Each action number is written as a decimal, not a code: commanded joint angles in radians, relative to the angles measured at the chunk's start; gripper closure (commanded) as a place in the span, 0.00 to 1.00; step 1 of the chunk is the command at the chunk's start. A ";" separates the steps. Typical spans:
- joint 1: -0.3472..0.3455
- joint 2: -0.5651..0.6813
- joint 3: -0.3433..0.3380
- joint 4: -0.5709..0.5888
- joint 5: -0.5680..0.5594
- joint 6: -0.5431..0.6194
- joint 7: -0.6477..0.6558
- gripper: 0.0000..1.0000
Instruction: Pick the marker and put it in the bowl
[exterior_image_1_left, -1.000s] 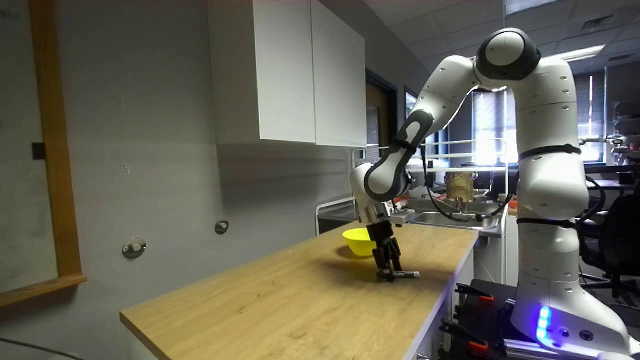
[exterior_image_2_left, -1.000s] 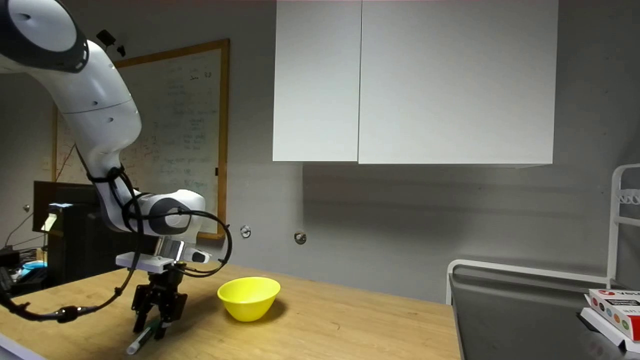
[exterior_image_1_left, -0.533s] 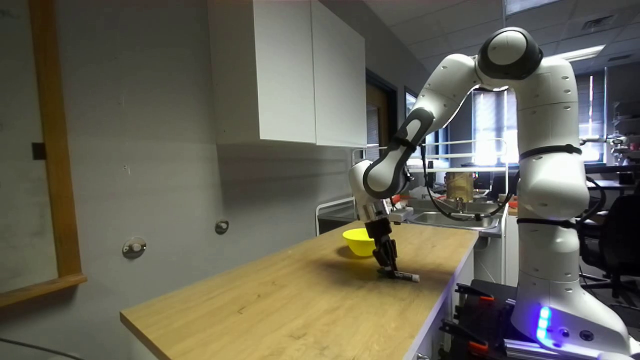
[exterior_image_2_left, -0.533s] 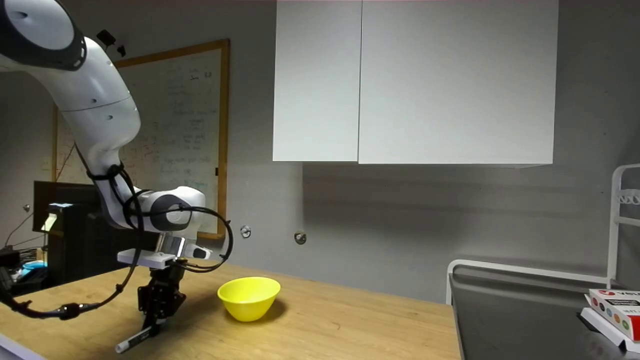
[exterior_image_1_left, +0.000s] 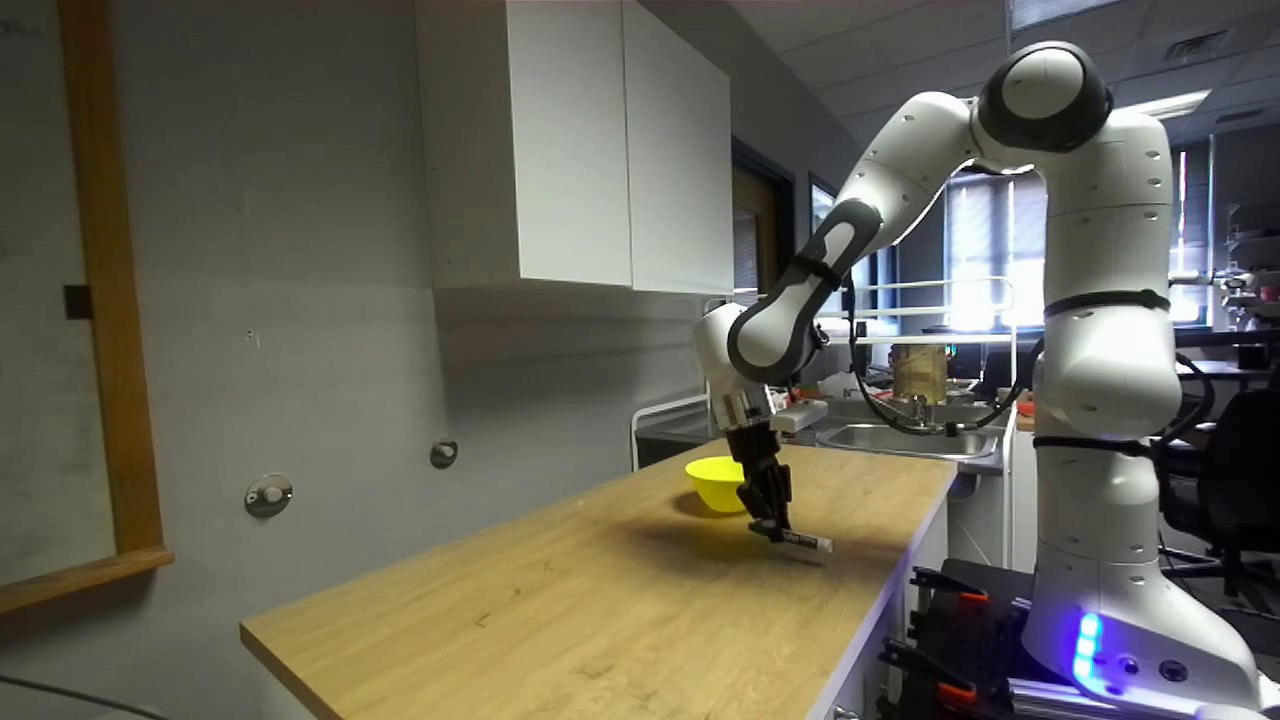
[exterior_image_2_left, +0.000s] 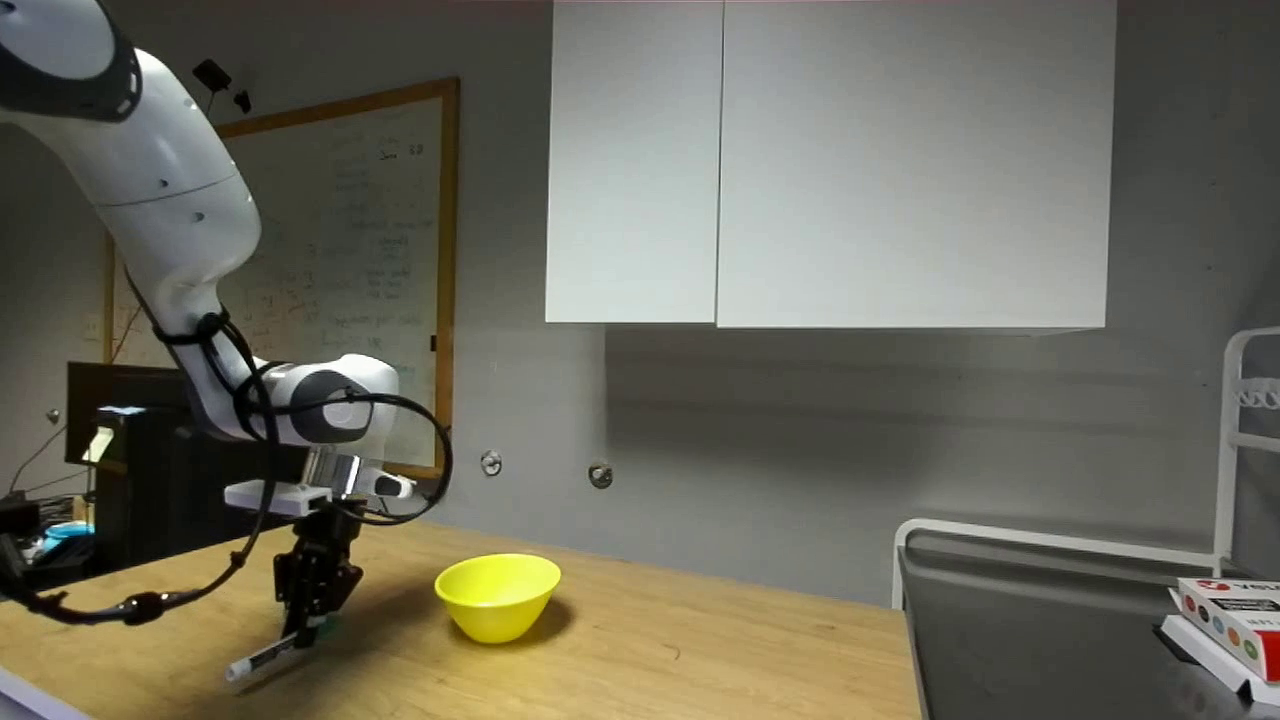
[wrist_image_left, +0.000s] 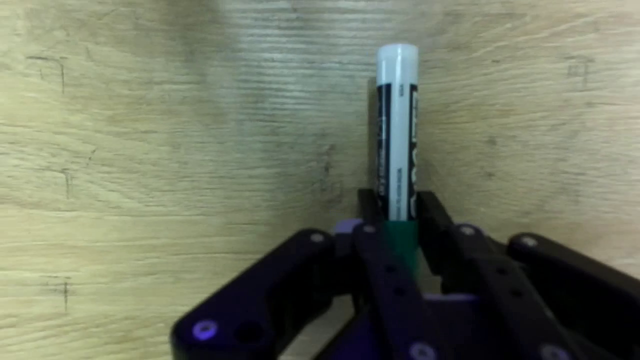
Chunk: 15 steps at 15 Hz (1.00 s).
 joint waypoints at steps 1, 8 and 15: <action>0.007 -0.140 0.028 0.002 -0.020 -0.065 0.146 0.85; -0.057 -0.225 0.121 0.198 -0.158 -0.073 0.516 0.85; -0.163 -0.077 0.100 0.451 -0.424 -0.145 0.819 0.85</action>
